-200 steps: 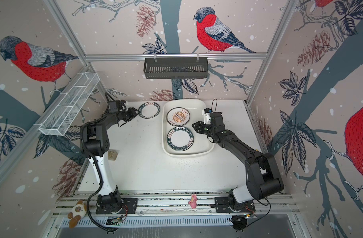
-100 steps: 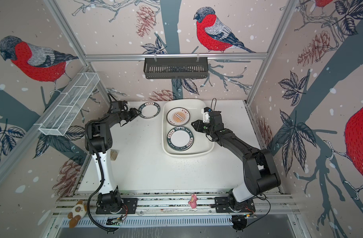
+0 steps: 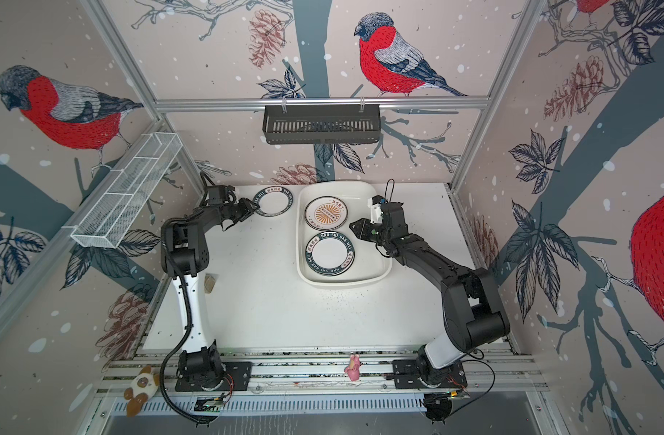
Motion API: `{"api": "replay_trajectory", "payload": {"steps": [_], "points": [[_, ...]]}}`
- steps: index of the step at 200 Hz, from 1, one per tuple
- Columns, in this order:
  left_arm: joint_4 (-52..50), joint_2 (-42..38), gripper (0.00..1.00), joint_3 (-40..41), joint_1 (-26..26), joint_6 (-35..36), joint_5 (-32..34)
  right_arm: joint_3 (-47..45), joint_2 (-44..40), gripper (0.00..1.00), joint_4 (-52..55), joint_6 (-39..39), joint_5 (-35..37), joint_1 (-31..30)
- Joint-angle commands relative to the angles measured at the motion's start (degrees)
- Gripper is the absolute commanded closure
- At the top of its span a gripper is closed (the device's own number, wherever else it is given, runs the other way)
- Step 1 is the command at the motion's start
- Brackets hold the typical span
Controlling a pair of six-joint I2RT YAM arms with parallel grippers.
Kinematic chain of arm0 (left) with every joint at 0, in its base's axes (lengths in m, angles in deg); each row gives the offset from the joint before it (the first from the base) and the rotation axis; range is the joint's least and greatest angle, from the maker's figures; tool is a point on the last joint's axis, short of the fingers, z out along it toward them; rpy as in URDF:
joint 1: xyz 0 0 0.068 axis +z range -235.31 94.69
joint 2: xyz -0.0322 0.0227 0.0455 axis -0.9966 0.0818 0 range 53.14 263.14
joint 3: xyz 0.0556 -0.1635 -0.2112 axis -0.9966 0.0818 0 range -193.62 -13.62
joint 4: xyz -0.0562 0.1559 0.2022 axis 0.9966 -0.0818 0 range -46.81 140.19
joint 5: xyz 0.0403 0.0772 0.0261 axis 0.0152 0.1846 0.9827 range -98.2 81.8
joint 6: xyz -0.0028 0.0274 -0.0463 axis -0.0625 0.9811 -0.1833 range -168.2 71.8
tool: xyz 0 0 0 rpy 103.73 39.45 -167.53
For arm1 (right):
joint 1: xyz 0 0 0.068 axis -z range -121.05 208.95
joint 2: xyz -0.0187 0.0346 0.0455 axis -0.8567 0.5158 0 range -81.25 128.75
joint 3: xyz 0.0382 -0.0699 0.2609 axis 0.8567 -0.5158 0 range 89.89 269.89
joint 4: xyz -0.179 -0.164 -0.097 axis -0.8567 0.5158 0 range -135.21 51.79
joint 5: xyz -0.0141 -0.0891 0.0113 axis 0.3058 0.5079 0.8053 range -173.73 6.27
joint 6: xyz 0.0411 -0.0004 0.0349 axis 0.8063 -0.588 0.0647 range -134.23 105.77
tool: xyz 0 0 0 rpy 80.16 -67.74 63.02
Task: Place the plates into the plastic bin on the countertop
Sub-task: Pick up the plate from the top-left of the table.
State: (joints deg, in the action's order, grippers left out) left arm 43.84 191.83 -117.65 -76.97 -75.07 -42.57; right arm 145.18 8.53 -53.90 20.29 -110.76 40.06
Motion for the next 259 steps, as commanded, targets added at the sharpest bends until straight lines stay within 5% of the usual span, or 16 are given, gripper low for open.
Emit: {"api": "replay_trajectory", "payload": {"steps": [1,259], "points": [[0.0,1.0,0.55,-1.1,0.0,-0.7,-0.2,0.4,0.4,0.74,-2.1,0.8,-0.3,0.1],[1.0,2.0,0.9,-0.4,-0.3,-5.7,-1.4,0.1,2.2,0.74,-3.7,1.8,-1.6,0.4]]}}
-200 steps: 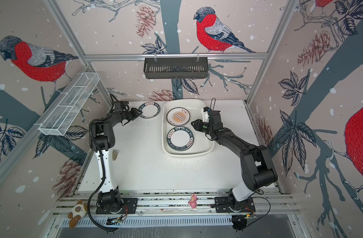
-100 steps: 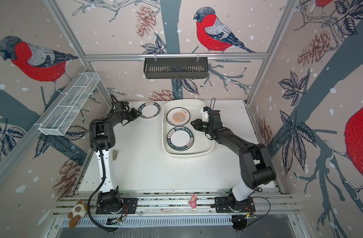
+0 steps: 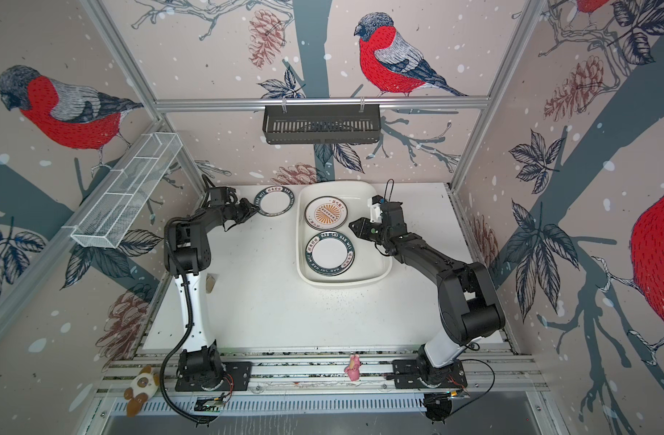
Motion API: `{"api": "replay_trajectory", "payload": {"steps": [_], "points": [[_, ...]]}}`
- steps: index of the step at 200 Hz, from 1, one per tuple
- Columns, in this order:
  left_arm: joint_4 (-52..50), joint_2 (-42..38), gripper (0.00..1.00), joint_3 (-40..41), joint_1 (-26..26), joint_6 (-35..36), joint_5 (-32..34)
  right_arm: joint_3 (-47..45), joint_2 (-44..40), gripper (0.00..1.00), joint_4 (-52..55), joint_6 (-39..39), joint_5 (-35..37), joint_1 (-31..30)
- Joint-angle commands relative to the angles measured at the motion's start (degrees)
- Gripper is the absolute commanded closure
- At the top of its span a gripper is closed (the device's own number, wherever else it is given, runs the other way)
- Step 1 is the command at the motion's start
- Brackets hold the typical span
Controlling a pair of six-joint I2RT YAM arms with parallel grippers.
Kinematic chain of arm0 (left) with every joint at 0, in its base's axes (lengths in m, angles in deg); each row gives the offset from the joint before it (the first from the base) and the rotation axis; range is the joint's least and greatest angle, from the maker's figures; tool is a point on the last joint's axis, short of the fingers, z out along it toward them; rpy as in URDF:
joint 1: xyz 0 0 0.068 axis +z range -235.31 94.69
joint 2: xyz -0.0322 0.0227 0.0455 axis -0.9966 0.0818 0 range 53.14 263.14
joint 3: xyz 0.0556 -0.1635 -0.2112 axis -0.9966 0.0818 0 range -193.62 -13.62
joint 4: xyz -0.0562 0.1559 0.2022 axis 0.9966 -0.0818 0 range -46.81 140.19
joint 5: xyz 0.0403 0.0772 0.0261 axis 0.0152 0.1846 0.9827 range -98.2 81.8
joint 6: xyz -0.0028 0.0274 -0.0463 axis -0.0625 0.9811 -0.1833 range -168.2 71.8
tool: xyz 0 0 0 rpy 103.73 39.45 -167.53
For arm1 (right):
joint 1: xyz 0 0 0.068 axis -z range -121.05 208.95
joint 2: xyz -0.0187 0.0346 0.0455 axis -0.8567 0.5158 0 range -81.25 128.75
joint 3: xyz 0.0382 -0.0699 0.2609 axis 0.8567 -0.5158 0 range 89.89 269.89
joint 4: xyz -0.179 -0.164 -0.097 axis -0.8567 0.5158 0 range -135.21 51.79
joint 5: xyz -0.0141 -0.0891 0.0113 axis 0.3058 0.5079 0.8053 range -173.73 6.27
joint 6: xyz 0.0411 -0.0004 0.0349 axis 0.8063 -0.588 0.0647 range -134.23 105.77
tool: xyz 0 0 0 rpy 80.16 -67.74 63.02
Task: Place the plates into the plastic bin on the countertop
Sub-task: Pick up the plate from the top-left of the table.
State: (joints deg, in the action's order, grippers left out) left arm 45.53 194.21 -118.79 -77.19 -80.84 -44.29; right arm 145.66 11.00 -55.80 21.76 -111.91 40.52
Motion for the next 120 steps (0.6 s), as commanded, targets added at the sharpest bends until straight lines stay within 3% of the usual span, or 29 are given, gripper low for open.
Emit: {"api": "replay_trajectory", "payload": {"steps": [1,34,120], "points": [[-0.7,-0.4,0.9,0.8,-0.1,0.0,0.3,-0.4,-0.3,0.74,-1.8,0.3,-0.4,-0.1],[-0.2,-1.5,1.0,2.0,0.0,-0.4,0.2,-0.5,-0.3,0.74,-2.2,0.5,-0.5,0.0],[0.9,-6.4,1.0,5.3,1.1,-0.9,-1.6,-1.2,-1.0,0.74,-3.5,0.8,-1.0,0.1]]}}
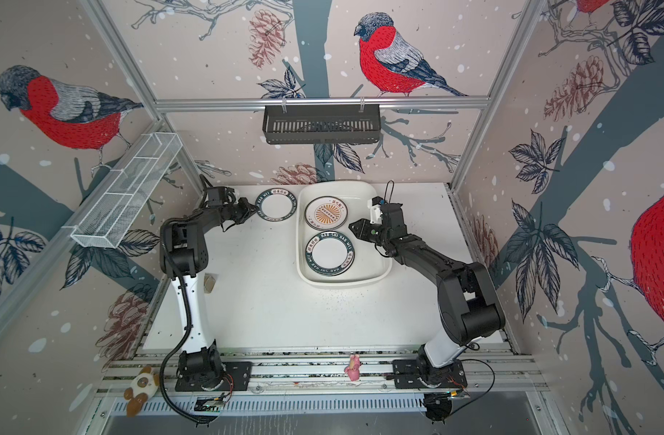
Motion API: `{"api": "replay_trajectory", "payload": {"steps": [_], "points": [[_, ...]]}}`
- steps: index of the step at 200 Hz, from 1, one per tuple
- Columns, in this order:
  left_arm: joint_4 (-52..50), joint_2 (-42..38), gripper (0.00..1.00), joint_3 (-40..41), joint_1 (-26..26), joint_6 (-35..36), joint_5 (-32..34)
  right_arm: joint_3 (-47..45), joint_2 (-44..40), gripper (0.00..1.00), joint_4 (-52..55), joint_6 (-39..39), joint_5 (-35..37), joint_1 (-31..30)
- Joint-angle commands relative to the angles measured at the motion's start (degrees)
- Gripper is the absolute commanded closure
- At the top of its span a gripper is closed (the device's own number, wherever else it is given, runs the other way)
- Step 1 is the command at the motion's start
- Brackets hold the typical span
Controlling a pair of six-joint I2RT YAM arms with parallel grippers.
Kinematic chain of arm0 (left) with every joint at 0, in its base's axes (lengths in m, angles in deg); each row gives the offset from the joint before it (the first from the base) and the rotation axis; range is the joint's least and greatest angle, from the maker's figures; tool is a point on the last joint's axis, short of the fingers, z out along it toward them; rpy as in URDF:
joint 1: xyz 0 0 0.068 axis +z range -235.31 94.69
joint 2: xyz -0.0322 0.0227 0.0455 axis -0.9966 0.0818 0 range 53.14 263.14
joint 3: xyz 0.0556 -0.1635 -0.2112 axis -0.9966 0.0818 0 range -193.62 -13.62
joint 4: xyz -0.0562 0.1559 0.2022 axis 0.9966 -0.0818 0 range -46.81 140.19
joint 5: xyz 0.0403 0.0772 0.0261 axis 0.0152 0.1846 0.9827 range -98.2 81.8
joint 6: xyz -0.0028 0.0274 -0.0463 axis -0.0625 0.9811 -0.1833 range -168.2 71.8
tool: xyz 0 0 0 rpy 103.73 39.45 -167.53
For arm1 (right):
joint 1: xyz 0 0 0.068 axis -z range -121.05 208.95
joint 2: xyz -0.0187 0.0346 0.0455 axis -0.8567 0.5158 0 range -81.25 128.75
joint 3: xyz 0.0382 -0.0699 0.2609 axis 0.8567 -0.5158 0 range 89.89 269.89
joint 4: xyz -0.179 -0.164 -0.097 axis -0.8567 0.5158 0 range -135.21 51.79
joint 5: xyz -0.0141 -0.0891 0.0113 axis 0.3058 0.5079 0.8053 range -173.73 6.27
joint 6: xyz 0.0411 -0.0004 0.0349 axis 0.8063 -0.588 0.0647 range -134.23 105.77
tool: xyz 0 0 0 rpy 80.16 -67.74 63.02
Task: Place the plates into the plastic bin on the countertop
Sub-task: Pick up the plate from the top-left of the table, then place the plate in the plastic bin.
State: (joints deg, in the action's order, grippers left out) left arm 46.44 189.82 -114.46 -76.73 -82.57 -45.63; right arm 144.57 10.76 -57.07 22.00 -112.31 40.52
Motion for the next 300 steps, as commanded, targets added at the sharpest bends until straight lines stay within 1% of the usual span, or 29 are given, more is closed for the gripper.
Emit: {"api": "replay_trajectory", "payload": {"steps": [1,73,166,207,255,300], "points": [[0.0,-2.1,1.0,1.1,0.7,0.8,-0.3,-0.1,-0.8,0.74,-2.2,0.6,-0.7,0.1],[0.9,-8.8,1.0,5.8,1.8,1.3,-1.9,-0.8,-2.5,0.73,-4.4,1.2,-1.6,0.4],[-3.9,-19.7,1.0,12.1,2.8,4.1,-3.8,-1.5,-3.9,0.73,-4.5,1.2,-3.9,0.7],[-4.8,-24.5,1.0,15.2,2.9,4.0,-4.6,-1.7,-4.4,0.72,-3.7,0.2,-5.0,0.7],[-7.2,-29.7,1.0,16.8,2.9,5.2,-5.1,-1.1,-5.0,0.73,-2.2,-0.9,-6.3,1.0],[-8.8,-34.5,1.0,18.8,2.9,6.4,-5.8,-0.8,-6.3,0.7,-1.0,-1.6,-7.0,1.5]]}}
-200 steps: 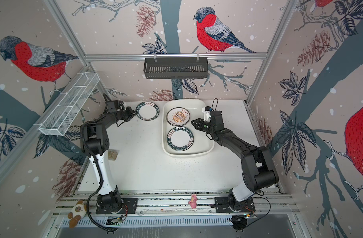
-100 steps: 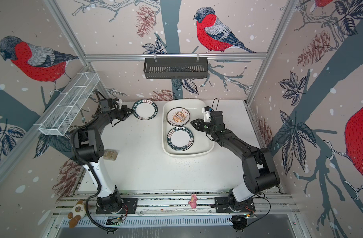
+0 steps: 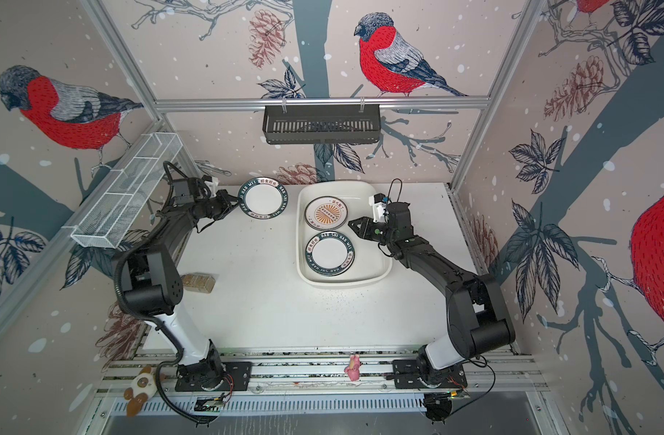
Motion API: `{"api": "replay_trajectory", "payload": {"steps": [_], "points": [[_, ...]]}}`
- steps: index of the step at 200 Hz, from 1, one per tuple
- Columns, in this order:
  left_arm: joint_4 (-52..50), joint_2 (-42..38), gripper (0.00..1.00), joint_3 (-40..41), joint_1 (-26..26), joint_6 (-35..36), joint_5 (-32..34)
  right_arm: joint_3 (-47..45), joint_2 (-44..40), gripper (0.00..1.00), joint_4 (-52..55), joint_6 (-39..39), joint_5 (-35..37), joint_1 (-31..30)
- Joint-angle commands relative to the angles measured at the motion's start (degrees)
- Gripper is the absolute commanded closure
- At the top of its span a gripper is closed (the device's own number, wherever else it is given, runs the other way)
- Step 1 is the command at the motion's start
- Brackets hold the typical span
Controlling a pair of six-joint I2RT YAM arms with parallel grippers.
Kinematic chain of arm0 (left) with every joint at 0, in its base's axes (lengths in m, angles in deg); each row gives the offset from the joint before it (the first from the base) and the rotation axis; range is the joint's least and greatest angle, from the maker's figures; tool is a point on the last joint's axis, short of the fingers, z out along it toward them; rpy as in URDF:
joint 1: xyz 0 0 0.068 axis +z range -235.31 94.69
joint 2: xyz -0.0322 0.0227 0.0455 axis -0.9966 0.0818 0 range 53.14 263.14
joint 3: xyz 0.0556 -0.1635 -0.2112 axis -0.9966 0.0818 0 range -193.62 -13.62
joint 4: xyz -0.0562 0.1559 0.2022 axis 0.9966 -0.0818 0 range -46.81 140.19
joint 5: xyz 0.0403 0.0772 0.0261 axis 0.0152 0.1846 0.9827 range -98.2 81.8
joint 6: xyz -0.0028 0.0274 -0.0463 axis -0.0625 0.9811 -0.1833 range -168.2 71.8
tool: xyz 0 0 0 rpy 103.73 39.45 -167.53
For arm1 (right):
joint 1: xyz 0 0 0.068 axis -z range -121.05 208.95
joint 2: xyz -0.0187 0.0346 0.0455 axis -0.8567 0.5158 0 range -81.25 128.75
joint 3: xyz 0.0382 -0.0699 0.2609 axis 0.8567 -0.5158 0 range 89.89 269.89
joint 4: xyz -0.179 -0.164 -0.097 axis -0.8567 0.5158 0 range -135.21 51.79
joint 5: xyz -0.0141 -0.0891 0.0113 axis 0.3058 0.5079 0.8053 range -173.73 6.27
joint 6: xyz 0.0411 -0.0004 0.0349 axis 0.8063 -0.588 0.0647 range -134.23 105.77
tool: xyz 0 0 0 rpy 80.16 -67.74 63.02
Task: Place the plates into the plastic bin on the countertop
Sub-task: Place the plate in the plastic bin.
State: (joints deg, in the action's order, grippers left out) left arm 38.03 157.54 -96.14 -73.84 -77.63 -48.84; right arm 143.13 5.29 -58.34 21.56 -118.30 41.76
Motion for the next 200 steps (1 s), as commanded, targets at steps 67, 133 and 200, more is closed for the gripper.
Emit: {"api": "replay_trajectory", "payload": {"steps": [67,133,200], "points": [[-4.2,-9.1,1.0,2.8,-1.3,5.5,-4.0,2.3,-2.8,0.62,3.9,-3.1,-2.3,1.3],[-4.8,-13.6,1.0,5.5,-6.6,8.8,-5.4,4.9,-3.4,0.47,6.0,-4.9,-6.9,1.3],[-3.0,-15.9,1.0,7.5,-9.6,11.0,-8.1,6.5,-4.1,0.46,9.4,-8.2,-8.1,0.4]]}}
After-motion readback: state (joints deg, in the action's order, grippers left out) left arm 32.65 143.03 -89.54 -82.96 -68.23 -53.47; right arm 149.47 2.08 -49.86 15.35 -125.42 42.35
